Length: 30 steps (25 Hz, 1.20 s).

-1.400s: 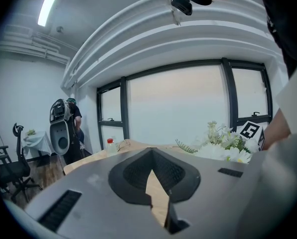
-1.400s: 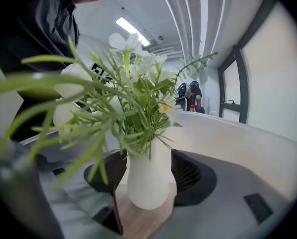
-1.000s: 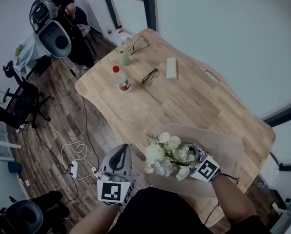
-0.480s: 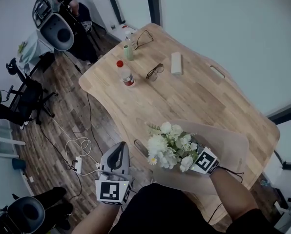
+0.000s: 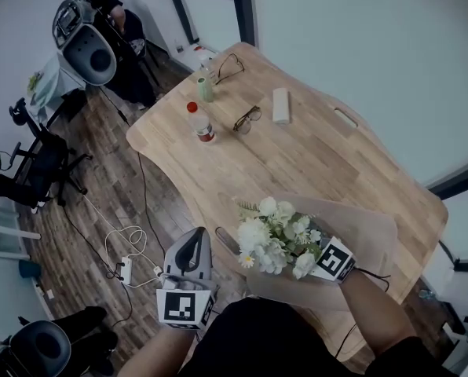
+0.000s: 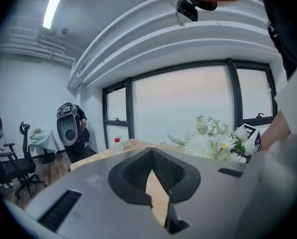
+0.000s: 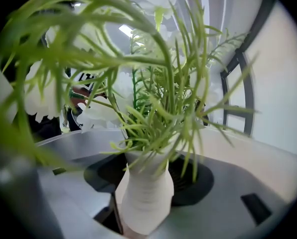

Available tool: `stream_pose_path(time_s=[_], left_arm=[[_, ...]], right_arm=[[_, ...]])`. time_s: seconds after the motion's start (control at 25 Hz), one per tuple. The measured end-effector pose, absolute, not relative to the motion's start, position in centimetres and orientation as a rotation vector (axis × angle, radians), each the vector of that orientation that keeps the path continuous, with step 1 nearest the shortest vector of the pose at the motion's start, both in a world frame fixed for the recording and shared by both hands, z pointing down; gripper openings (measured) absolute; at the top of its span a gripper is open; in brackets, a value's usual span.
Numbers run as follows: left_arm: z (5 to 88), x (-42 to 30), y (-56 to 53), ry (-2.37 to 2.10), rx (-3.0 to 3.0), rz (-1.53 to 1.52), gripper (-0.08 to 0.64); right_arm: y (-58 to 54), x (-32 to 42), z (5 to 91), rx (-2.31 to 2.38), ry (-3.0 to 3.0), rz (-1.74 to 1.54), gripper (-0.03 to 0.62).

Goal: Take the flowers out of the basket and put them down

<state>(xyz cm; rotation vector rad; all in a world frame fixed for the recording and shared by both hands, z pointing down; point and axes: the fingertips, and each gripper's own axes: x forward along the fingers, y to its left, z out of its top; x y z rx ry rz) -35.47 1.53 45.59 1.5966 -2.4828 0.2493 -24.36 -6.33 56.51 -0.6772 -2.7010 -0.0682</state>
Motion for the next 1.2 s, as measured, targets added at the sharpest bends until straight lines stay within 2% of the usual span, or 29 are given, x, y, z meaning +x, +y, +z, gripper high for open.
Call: stream_pose_path(time_s=[1.2], left_arm=[[40.1,-31.3,-1.2,-2.434,1.905,0.074,0.005]], right_arm=[[-12.7,-18.2,45.6,-0.123,-2.858,-0.104,0.279]])
